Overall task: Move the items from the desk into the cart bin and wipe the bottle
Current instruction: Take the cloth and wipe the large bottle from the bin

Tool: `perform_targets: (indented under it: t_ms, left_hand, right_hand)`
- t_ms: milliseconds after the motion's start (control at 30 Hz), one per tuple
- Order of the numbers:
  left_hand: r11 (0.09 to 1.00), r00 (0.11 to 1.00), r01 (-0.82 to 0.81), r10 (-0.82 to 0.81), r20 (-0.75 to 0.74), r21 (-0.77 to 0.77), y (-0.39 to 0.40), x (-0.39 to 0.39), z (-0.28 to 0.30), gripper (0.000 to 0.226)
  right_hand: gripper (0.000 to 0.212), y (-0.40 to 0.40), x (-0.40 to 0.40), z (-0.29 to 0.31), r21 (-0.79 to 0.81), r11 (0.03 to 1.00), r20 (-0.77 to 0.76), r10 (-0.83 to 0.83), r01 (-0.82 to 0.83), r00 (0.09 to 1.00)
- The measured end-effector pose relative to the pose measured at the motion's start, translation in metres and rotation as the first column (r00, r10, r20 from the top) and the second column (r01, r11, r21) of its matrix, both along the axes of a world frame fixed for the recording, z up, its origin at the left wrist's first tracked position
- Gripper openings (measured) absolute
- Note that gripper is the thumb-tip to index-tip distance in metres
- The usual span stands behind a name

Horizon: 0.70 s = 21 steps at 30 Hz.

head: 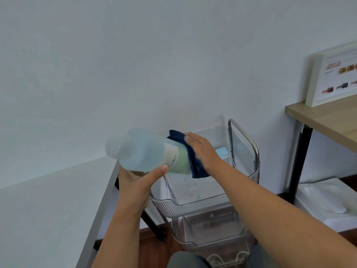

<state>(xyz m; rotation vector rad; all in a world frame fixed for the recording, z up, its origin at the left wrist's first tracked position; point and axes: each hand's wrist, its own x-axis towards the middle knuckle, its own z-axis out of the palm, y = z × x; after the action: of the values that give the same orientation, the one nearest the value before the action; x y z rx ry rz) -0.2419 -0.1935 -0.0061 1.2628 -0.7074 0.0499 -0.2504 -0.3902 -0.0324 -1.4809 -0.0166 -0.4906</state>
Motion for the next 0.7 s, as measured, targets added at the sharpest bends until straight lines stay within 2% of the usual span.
perform_targets:
  t_ms: [167, 233, 333, 400, 500, 633, 700]
  left_hand:
    - [0.998, 0.995, -0.053, 0.049, -0.090, -0.040, 0.004, -0.003, 0.003, 0.061]
    - [0.995, 0.989, -0.095, 0.090, -0.121, -0.039, 0.008, -0.002, 0.004, 0.059]
    - [0.985, 0.975, -0.171, 0.168, -0.143, -0.008, 0.011, 0.002, 0.009, 0.069]
    - [0.966, 0.955, -0.248, 0.256, -0.149, 0.070, 0.008, 0.009, 0.010, 0.071]
    - [0.900, 0.919, -0.331, 0.375, -0.118, 0.283, -0.001, 0.024, 0.000, 0.078]
    - [0.766, 0.892, -0.377, 0.452, -0.019, 0.520, -0.012, 0.041, -0.023, 0.080]
    - [0.662, 0.876, -0.421, 0.474, 0.090, 0.620, -0.017, 0.045, -0.030, 0.084]
  right_hand:
    - [0.021, -0.013, 0.003, -0.011, 0.050, 0.998, -0.162, -0.014, 0.023, 0.987]
    - [0.023, -0.020, 0.005, -0.018, 0.013, 1.000, -0.247, -0.001, 0.004, 0.969]
    - [0.024, -0.030, 0.005, -0.027, -0.090, 0.996, -0.349, -0.017, -0.016, 0.937]
    - [0.023, -0.036, 0.004, -0.029, -0.124, 0.992, -0.383, -0.054, 0.007, 0.922]
    - [0.020, -0.043, 0.004, -0.028, -0.091, 0.994, -0.390, -0.085, 0.053, 0.917]
    - [0.024, -0.049, 0.004, -0.029, -0.090, 0.992, -0.408, -0.118, 0.089, 0.905]
    - [0.026, -0.053, 0.003, -0.031, -0.045, 0.994, -0.429, -0.108, 0.099, 0.897]
